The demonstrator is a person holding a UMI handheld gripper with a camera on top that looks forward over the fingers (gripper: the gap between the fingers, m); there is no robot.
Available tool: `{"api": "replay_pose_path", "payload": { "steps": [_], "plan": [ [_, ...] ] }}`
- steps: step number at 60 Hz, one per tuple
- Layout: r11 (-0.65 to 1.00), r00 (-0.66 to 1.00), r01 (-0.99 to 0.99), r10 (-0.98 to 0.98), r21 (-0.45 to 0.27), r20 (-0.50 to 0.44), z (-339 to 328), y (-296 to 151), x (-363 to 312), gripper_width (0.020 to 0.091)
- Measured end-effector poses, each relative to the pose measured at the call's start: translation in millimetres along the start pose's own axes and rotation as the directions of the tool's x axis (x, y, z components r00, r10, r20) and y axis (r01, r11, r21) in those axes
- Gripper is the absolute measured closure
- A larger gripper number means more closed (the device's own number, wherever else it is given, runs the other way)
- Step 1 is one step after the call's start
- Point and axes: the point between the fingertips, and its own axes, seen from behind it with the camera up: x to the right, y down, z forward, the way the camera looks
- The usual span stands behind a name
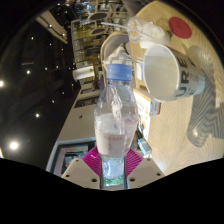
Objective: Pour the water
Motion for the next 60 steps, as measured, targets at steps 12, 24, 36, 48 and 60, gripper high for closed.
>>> {"api": "replay_pose_path", "payload": {
  "steps": [12, 24, 36, 48, 60],
  "plan": [
    [0.840, 0.838, 0.543, -0.541, -0.001, -0.075, -26.4, -22.1, -48.5, 0.0844],
    [0.412, 0.410, 0.911, -0.887, 0.040, -0.214, -72.5, -91.8, -105.6, 0.0844],
    [0.087, 0.068, 0.996, -0.921, -0.032, -0.383, -123.0, -183.6, -95.0, 0.0846],
    [-0.014, -0.082, 0.989, -0.882, -0.147, -0.464, -137.3, -256.2, -18.2, 0.0845],
    [-0.025, -0.128, 0.976, -0.868, -0.215, -0.480, -128.4, -294.4, 56.3, 0.0844]
  ]
}}
